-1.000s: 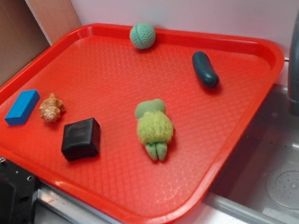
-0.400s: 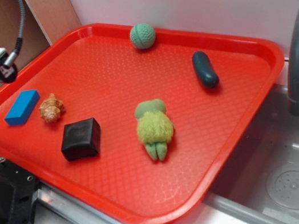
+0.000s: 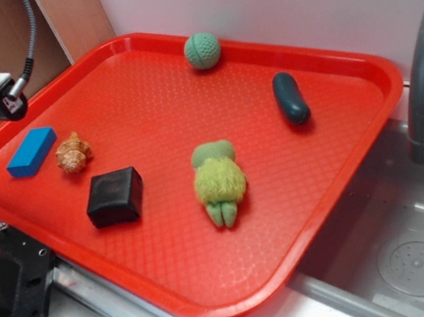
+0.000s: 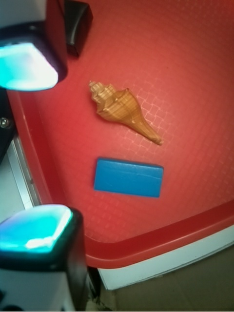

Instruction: Grab the blue block.

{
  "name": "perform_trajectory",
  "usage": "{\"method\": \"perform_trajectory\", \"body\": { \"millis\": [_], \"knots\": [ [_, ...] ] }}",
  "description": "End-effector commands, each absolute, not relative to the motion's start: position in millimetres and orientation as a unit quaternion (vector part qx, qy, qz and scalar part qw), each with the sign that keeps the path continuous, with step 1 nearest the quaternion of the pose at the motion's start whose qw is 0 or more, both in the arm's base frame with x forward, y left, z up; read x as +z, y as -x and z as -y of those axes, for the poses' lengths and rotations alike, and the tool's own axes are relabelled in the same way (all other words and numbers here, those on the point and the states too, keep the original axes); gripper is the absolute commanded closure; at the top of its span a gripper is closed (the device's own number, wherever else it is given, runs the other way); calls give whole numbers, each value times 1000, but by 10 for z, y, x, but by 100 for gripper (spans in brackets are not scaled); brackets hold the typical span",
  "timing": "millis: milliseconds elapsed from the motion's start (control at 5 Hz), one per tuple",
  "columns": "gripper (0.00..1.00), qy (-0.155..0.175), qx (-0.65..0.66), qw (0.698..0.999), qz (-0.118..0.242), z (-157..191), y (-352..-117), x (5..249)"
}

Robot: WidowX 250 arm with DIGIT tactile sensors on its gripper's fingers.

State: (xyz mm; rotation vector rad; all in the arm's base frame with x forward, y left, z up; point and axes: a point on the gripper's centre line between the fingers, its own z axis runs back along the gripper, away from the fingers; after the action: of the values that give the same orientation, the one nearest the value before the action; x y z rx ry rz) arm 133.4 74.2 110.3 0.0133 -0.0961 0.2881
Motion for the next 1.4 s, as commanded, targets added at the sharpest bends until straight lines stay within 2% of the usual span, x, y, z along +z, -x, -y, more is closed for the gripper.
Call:
{"method": "perform_trajectory", "body": {
  "millis": [0, 200, 600, 800, 1200],
  "knots": [
    [0, -1, 214, 974, 69, -952, -1317, 896],
    [0, -16, 320, 942, 102, -1109, -1321, 789],
    [0, -54, 284, 955, 63, -1217, -1482, 360],
    [0, -31, 263, 963, 51, -1156, -1294, 113],
    [0, -33, 235, 971, 28, -1117, -1537, -45]
  ]
}}
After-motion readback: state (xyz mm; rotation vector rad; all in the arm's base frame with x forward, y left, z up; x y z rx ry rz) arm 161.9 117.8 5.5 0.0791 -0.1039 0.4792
